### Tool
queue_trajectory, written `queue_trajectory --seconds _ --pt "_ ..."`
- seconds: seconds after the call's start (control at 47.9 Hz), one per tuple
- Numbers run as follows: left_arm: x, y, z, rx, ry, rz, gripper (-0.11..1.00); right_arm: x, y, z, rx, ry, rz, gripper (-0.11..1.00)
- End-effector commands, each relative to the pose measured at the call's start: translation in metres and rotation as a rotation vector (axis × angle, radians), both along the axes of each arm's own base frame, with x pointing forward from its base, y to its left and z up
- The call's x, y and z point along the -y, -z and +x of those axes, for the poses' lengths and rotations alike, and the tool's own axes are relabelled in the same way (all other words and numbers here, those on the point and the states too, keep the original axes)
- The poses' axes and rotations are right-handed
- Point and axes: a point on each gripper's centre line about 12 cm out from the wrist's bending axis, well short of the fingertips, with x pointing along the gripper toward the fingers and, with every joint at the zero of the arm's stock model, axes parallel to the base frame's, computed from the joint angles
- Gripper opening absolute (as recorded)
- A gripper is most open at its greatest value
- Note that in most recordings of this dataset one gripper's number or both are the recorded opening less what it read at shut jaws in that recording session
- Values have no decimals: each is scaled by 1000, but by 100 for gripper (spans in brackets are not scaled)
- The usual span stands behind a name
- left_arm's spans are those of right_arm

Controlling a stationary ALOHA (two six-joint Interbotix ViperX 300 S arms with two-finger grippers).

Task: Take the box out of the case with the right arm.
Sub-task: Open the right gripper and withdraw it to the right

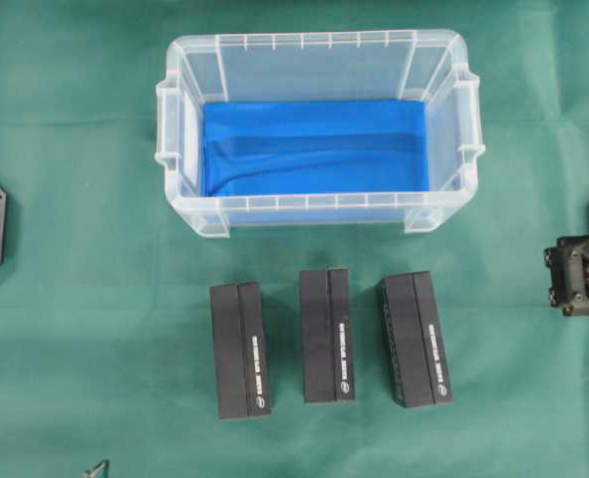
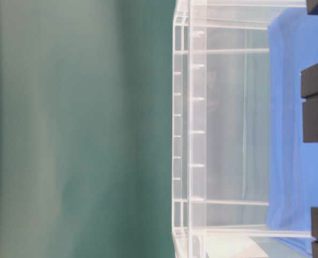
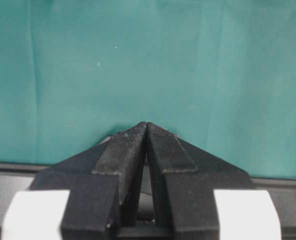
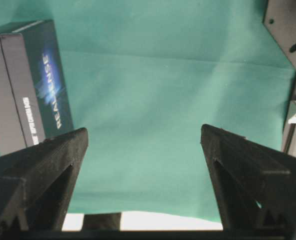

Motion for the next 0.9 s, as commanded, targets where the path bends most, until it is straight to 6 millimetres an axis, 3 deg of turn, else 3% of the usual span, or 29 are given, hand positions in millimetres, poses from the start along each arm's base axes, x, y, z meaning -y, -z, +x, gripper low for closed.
queue_trajectory --seconds 0.0,0.209,0.669,0.878 --pt "-1 -7 1 26 -1 2 2 0 -5 -2 15 -7 4 88" --pt "-1 -8 1 26 0 3 2 18 -6 -2 20 12 -30 88" --pt "-1 -7 1 26 -1 2 2 107 -12 -5 9 -33 -79 88" --pt "-1 -7 2 25 -1 3 2 134 -10 -1 30 -34 -88 88"
